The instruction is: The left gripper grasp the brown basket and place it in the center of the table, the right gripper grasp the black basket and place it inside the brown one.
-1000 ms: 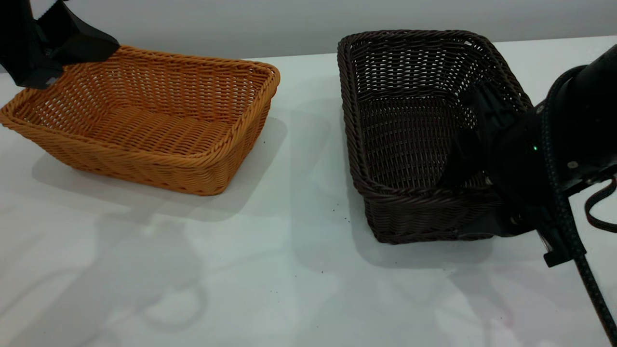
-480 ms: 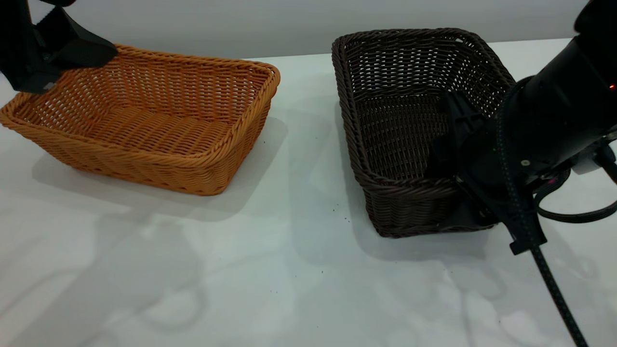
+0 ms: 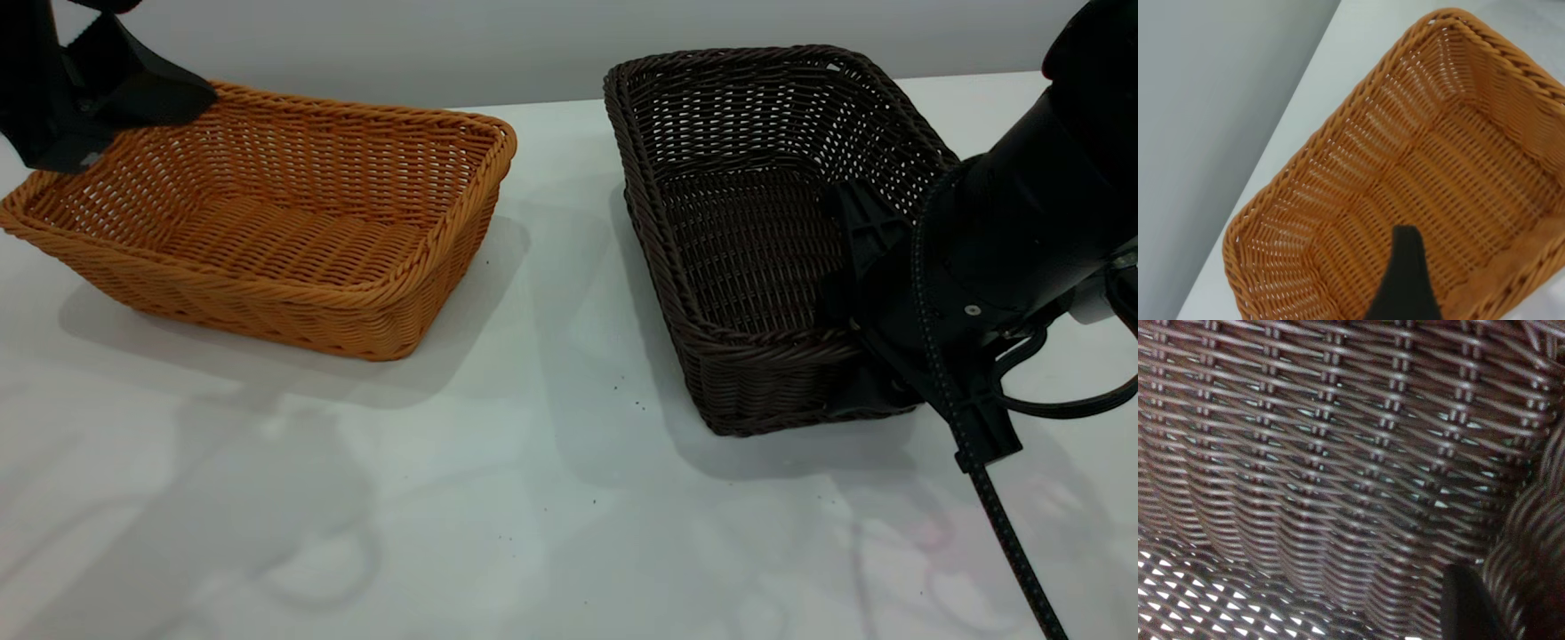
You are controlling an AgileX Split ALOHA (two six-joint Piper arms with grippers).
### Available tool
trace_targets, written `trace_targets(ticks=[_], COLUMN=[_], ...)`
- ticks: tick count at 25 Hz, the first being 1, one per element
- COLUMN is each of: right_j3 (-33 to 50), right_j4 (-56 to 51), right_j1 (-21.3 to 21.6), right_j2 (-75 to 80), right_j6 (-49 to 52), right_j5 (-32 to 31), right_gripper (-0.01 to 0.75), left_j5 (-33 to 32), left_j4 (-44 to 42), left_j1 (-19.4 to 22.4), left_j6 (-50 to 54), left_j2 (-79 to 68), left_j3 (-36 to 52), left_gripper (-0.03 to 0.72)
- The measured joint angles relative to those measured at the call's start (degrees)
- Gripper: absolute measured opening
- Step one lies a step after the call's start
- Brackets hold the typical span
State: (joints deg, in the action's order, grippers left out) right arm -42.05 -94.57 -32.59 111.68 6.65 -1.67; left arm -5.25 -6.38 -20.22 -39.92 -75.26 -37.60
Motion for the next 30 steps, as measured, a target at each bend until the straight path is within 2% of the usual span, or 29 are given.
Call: trace_targets(ticks=[5,9,18,25,30], right_j3=[0.0,-0.1,-0.1,-0.1,-0.1], right_j4=[0.4,0.5,1.1,1.5,1.2], right_j1=[0.0,0.0,0.1,2.9,4.8], right_j2=[-0.1,-0.9,-6.1,-7.2,-7.2], right_j6=[-1.1,-3.0,-10.3,-21.7,-27.5], right_j5=[-0.3,-0.6,1.7,-6.1,-8.8], right_gripper=[0.24,0.24,0.24,0.239,0.239], left_j5=[2.2,0.7,0.7,0.2,-1.8], left_j4=[0.0,-0.1,-0.6,-1.7,-1.7], left_j1=[0.0,0.0,0.0,0.1,0.1], left_j6=[2.3,2.5,-4.7,-15.4,-15.9], left_j2=[-0.5,-4.0,-13.3,-17.4,-19.4], left_j3=[0.1,0.1,0.0,-1.1,-4.5], left_gripper=[0.512,0.512,0.511,0.452,0.412])
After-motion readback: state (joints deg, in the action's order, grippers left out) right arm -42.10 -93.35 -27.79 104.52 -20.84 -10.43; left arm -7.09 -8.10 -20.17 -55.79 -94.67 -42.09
